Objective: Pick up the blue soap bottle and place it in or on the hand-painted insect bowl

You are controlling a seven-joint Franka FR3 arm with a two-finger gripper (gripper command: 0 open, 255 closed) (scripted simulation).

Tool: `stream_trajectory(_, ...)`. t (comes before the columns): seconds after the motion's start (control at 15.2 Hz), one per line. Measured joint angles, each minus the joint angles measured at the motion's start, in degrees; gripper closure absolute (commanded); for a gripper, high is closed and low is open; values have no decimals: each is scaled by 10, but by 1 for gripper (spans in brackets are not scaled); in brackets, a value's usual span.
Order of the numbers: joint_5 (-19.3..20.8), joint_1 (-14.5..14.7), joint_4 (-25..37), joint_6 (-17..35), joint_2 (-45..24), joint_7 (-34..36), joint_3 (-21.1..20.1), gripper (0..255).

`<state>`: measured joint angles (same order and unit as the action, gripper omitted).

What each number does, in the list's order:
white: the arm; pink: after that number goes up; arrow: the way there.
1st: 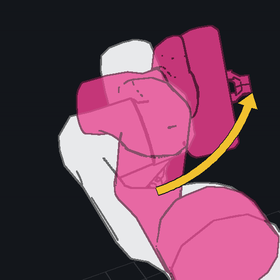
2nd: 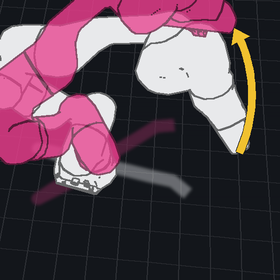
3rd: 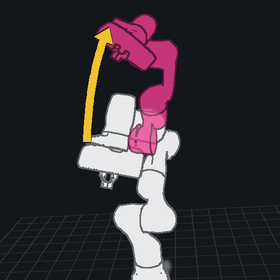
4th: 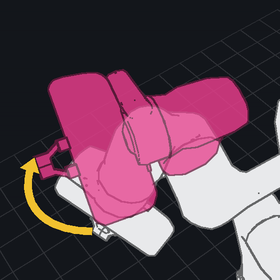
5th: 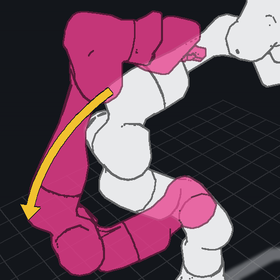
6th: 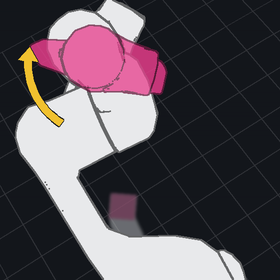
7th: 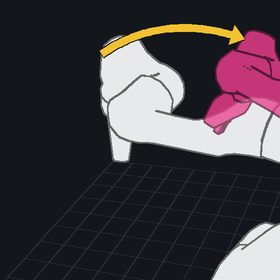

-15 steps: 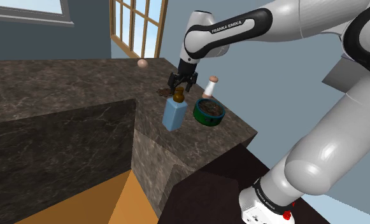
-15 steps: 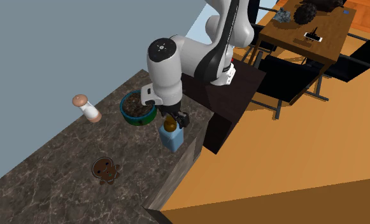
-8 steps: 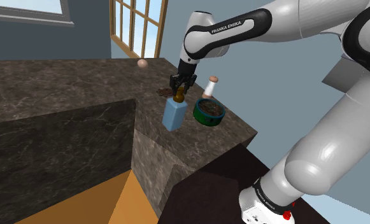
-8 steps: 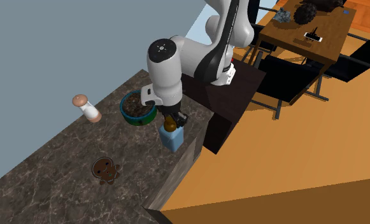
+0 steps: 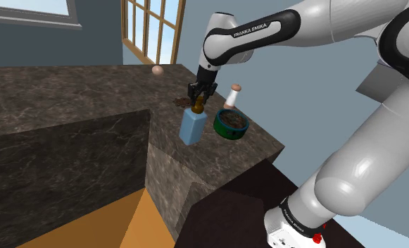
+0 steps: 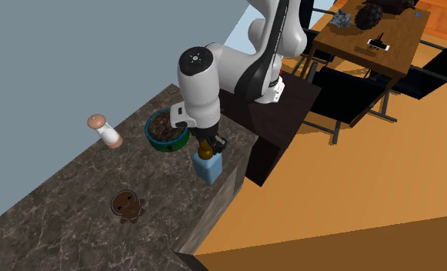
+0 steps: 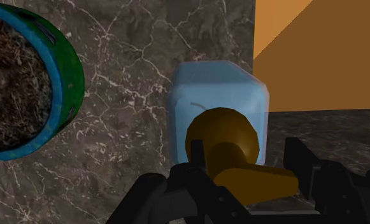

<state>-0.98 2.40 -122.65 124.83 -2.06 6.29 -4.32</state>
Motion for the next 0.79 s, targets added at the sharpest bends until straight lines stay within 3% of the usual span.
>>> stream_trajectory(0.79, -2, -1, 48, -75, 27, -1, 1, 255)
